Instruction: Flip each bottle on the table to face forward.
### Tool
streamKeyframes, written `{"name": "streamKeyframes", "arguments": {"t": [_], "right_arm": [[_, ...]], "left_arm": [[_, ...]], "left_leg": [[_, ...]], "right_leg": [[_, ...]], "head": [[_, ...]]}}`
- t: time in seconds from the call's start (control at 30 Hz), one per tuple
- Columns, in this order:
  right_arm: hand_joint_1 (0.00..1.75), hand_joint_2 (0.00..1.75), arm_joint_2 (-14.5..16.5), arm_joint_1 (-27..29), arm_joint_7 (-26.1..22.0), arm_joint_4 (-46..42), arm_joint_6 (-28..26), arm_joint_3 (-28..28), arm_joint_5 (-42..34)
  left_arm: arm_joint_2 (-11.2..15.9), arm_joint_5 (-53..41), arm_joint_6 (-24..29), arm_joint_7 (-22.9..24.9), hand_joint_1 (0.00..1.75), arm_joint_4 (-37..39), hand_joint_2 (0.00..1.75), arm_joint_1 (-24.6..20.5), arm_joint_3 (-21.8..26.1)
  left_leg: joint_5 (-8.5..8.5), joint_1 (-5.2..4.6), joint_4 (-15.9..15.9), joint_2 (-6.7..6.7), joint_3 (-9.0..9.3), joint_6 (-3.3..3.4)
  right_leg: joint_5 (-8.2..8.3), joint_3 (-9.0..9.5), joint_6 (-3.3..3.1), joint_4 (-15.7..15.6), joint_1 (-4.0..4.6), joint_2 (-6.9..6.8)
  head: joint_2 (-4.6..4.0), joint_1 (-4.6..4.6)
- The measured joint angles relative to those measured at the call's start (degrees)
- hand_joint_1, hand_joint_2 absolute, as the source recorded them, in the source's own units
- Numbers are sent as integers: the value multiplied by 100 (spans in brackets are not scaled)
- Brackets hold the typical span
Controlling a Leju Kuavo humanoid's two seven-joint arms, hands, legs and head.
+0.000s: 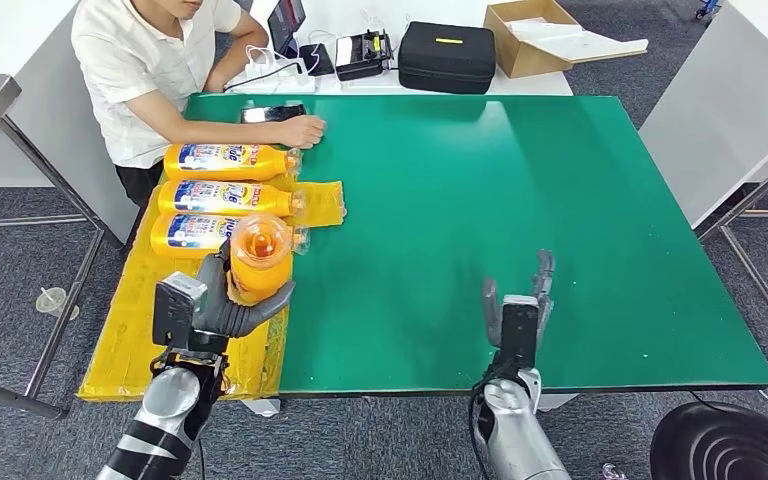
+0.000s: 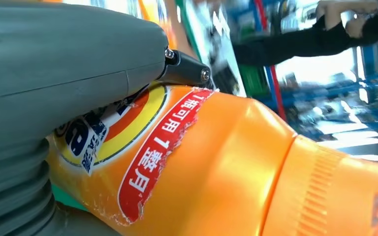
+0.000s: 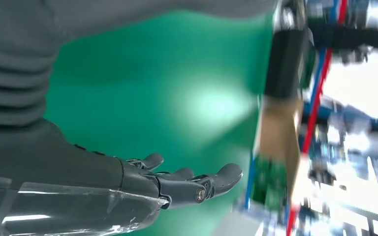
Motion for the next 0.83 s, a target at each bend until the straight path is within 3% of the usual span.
{"name": "streamKeyframes", "arguments": {"t": [0.13, 0.27, 0.43, 0.6, 0.83], "right_arm": [[0, 0, -41, 128, 0, -351, -72, -278, 8], [0, 175, -55, 192, 0, -542, -140, -393, 57], [0, 175, -87, 287, 0, -832, -285, -528, 150], [0, 175, -90, 339, 0, -911, -61, -647, 179], [0, 175, -51, 346, 0, -915, 238, -657, 255]], "left_arm": [[108, -275, 163, 25, 175, -15, 175, 4, -1], [173, -599, 317, 99, 175, -31, 175, 4, -3], [395, -2407, 628, 627, 175, 24, 175, -59, -1], [560, -3396, 279, 1113, 175, 241, 175, -190, 8], [562, -4426, 36, 1550, 173, 958, 175, -500, -115]], "left_leg": [[0, 1, 0, 2, 1, 0], [1, 1, 0, 2, 1, 0], [1, 1, 0, 4, 1, 0], [1, 1, 0, 3, 2, 0], [1, 0, 1, 2, 1, 0]], "right_leg": [[0, 0, 0, 0, 0, 2], [0, 0, 0, 0, 0, 2], [0, -2, 0, 0, 0, 2], [0, -3, 0, 0, 0, 2], [1, -2, 0, 0, -1, 2]], "head": [[0, 0], [0, 0], [0, 0], [0, 0], [0, -1]]}}
